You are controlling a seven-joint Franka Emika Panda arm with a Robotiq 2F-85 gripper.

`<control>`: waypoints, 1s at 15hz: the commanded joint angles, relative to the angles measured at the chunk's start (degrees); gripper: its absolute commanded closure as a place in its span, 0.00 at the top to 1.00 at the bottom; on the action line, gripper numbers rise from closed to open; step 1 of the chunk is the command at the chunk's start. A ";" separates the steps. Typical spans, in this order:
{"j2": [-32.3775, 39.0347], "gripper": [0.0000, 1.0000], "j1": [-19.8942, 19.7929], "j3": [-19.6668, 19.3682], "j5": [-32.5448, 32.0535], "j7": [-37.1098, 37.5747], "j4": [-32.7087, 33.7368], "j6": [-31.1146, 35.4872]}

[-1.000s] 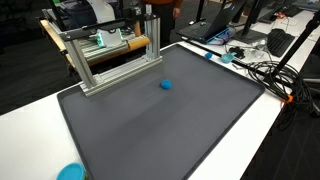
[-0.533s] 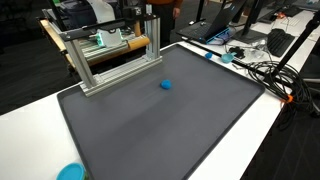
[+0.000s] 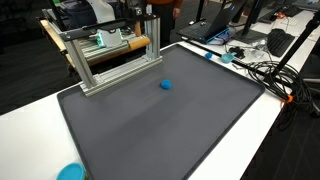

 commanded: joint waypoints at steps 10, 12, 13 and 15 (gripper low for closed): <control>-1.25 1.00 0.08 3.11 -0.15 3.82 -1.42 1.32; -1.18 0.97 -0.03 2.87 -0.23 3.69 -1.76 1.94; -1.16 0.97 0.05 2.53 0.01 3.19 -1.92 2.93; -1.01 0.97 0.13 1.94 0.09 2.15 -2.31 4.91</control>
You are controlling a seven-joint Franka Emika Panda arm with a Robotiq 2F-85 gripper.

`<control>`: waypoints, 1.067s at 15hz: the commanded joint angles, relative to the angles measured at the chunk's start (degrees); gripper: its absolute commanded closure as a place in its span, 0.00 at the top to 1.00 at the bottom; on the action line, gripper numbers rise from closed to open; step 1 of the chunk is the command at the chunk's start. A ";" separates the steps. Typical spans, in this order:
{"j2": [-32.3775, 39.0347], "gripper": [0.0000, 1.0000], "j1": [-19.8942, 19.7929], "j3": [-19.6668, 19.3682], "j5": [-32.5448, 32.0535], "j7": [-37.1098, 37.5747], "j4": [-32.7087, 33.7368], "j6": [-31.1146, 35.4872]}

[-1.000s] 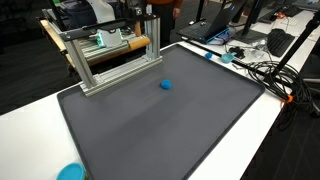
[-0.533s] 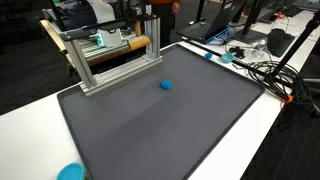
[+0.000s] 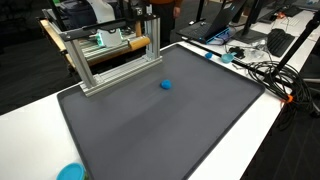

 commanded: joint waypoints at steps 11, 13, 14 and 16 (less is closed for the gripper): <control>-3.88 1.00 0.30 0.60 -1.70 0.03 -0.83 -2.77; -4.00 1.00 0.36 0.76 -1.53 0.13 -0.82 -0.76; -3.73 1.00 0.60 0.48 -0.99 -0.35 -0.83 0.19; -2.92 1.00 0.68 0.60 -1.49 -1.05 -0.88 1.94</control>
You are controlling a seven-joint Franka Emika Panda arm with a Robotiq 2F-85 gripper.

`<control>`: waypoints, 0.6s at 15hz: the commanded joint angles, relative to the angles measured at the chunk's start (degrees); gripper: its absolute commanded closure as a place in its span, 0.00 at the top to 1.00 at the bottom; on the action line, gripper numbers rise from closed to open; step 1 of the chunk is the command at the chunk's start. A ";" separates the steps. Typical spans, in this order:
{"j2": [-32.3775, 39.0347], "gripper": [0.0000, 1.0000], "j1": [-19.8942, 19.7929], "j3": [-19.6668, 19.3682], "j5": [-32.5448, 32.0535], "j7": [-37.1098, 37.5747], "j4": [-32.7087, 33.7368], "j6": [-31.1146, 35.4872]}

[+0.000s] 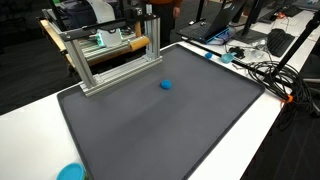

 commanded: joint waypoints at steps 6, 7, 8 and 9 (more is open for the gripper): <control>3.59 1.00 -0.32 0.14 -3.88 -1.57 -0.34 6.61; 4.06 1.00 -0.34 -0.06 -4.16 -1.63 -0.35 6.88; 4.59 1.00 -0.46 -0.28 -4.35 -1.62 -0.27 6.81; 5.06 1.00 -0.38 -0.64 -4.24 -1.99 -0.14 6.28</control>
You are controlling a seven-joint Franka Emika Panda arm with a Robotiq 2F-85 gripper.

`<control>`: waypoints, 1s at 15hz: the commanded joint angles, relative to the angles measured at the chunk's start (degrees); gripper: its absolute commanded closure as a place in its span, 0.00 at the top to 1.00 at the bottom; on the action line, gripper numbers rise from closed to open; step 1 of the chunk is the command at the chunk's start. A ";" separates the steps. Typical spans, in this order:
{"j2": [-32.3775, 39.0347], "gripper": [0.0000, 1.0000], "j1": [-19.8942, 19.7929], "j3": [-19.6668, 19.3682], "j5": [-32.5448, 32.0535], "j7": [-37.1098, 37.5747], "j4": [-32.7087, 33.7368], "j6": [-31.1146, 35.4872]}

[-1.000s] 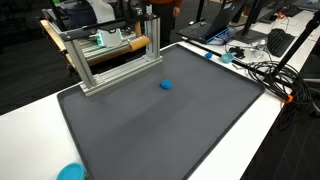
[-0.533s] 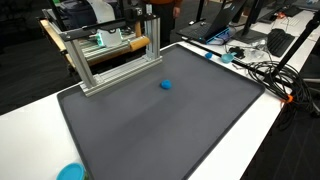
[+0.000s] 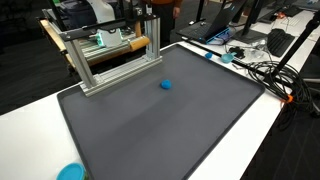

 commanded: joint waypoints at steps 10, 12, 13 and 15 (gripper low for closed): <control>2.10 0.92 -0.30 -3.13 -0.40 -3.85 -0.41 -2.88; 0.87 0.85 -0.27 -3.25 -0.08 -3.47 -0.87 -3.75; 0.35 0.88 -0.23 -3.26 0.01 -3.36 -1.09 -3.99; -1.11 0.91 -0.05 -3.22 0.11 -3.39 -1.85 -4.34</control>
